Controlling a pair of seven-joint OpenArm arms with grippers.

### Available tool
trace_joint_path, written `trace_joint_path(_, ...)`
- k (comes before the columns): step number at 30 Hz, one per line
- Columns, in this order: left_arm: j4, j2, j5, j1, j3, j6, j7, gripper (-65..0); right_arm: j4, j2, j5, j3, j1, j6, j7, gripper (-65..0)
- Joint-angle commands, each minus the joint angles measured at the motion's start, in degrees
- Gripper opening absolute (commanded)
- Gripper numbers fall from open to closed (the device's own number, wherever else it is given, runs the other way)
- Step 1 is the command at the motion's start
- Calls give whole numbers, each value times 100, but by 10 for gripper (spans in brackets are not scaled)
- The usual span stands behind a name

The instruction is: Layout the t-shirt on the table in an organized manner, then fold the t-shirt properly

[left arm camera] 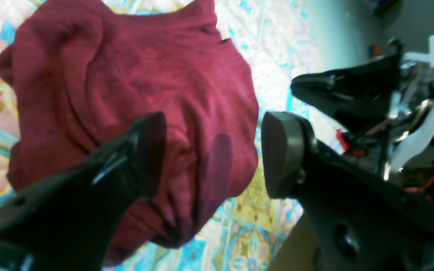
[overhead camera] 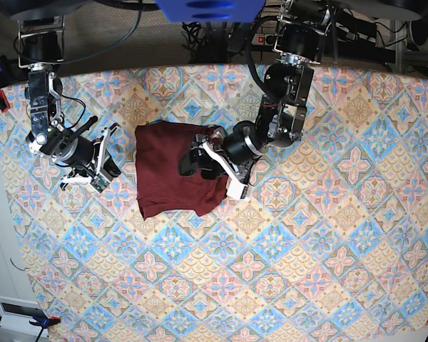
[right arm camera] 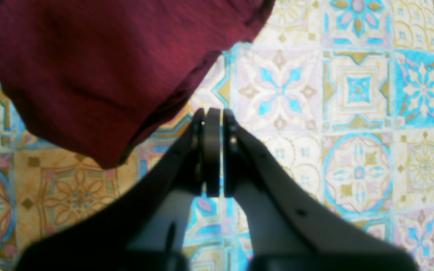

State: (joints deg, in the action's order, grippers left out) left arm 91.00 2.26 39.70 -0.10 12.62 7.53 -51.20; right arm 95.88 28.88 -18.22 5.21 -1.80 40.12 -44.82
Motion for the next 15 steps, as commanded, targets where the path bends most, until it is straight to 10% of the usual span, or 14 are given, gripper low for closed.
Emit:
trace_joint_path(1, -102, 42, 43, -109, -89, 7, 96, -254, 87, 105, -55, -51, 106, -12, 117, -644)
trace_joint_path(9, -920, 77, 43, -425, -45, 16, 307, -296, 87, 105, -55, -42, 106, -12, 117, -644)
trace_joint_path(13, -929, 33, 104, -469, 263, 34, 298, -597, 87, 105, -55, -51, 106, -12, 117, -644)
trace_joint_path(15, -911, 24, 104, -452, 158, 34, 298, -650, 87, 105, -55, -51, 106, -12, 117, -644)
